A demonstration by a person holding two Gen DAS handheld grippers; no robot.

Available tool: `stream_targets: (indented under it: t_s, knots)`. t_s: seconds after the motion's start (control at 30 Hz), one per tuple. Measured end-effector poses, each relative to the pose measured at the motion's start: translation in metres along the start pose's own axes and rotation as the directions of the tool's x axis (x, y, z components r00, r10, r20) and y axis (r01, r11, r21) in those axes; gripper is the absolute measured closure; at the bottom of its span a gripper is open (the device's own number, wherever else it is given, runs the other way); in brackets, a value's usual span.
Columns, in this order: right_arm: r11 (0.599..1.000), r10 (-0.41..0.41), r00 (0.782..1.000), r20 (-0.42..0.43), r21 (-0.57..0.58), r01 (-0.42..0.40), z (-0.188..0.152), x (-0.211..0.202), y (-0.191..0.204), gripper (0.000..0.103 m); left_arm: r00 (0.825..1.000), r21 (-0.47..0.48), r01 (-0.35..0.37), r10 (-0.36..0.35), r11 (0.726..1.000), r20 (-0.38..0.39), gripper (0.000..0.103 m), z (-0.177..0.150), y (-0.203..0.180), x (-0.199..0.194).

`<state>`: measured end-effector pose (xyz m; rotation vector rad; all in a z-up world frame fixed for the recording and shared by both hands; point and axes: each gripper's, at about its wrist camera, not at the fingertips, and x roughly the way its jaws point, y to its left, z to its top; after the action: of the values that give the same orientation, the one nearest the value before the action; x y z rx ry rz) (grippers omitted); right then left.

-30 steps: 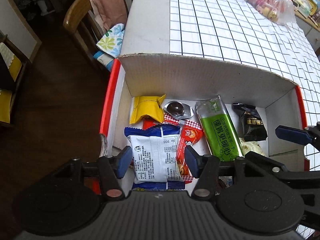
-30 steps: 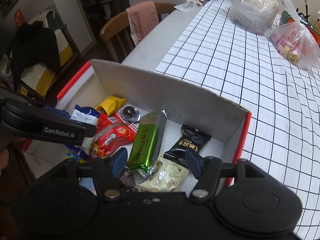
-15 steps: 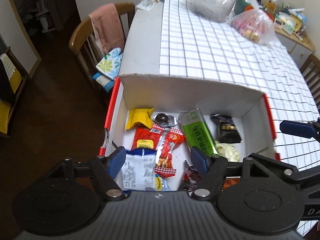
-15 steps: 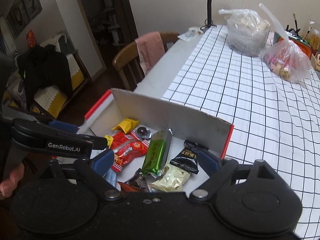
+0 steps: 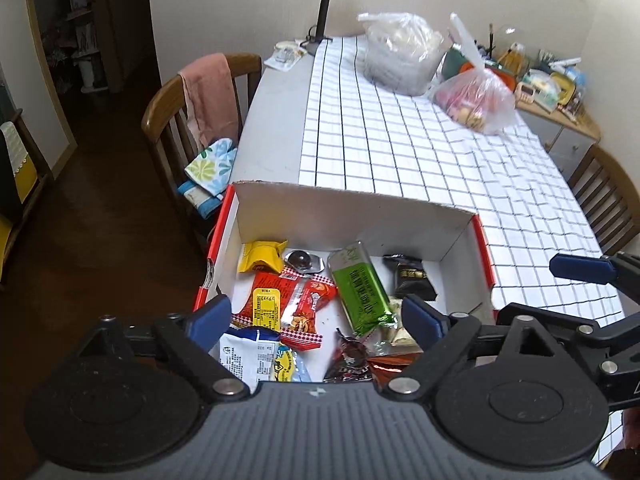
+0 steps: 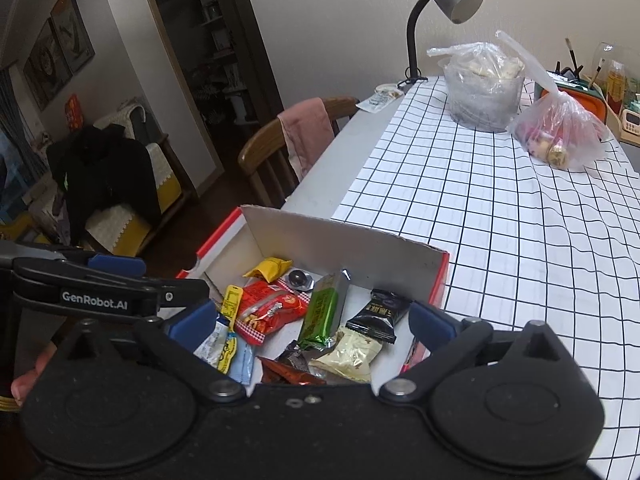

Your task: Organize snacks

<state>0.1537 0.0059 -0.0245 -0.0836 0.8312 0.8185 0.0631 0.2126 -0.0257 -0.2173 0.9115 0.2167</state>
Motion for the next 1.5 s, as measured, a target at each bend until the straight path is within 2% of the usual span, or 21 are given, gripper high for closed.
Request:
stream_targets:
  t_s: [0.07, 0.33, 0.5, 0.77, 1.0, 1.13, 1.5]
  knots:
    - [1.000, 0.009, 1.000, 0.008, 0.004, -0.009, -0.002, -0.004, 0.000, 0.000, 1.000, -0.009, 0.012, -0.012, 1.000, 0.014, 0.003, -0.002, 0.000, -0.005]
    - [0.999, 0.042, 0.997, 0.072, 0.019, -0.043, -0.013, -0.025, 0.001, 0.000, 0.998, -0.008, 0.000, 0.000, 1.000, 0.070, 0.003, -0.014, -0.006, -0.025]
    - [0.997, 0.063, 0.993, 0.104, 0.043, -0.068, -0.019, -0.035, 0.003, 0.000, 0.992, -0.003, -0.038, 0.038, 0.999, 0.124, 0.003, -0.024, -0.014, -0.036]
    - [0.998, 0.038, 0.985, 0.166, 0.038, -0.045, -0.028, -0.041, 0.007, 0.000, 0.989, 0.002, -0.045, 0.044, 0.999, 0.141, 0.003, -0.031, -0.021, -0.046]
    - [1.000, -0.008, 0.989, 0.146, -0.001, 0.008, -0.032, -0.041, 0.009, 0.000, 0.987, -0.005, -0.050, 0.050, 0.999, 0.152, 0.003, -0.036, -0.023, -0.055]
    - [1.000, -0.023, 0.991, 0.129, 0.015, 0.021, -0.034, -0.041, 0.011, 0.000, 0.985, -0.005, -0.055, 0.055, 0.998, 0.161, 0.003, -0.039, -0.024, -0.059]
    - [0.999, -0.027, 0.992, 0.127, 0.031, 0.023, -0.039, -0.045, 0.012, 0.000, 0.987, -0.029, -0.057, 0.061, 0.998, 0.152, 0.003, -0.045, -0.021, -0.061]
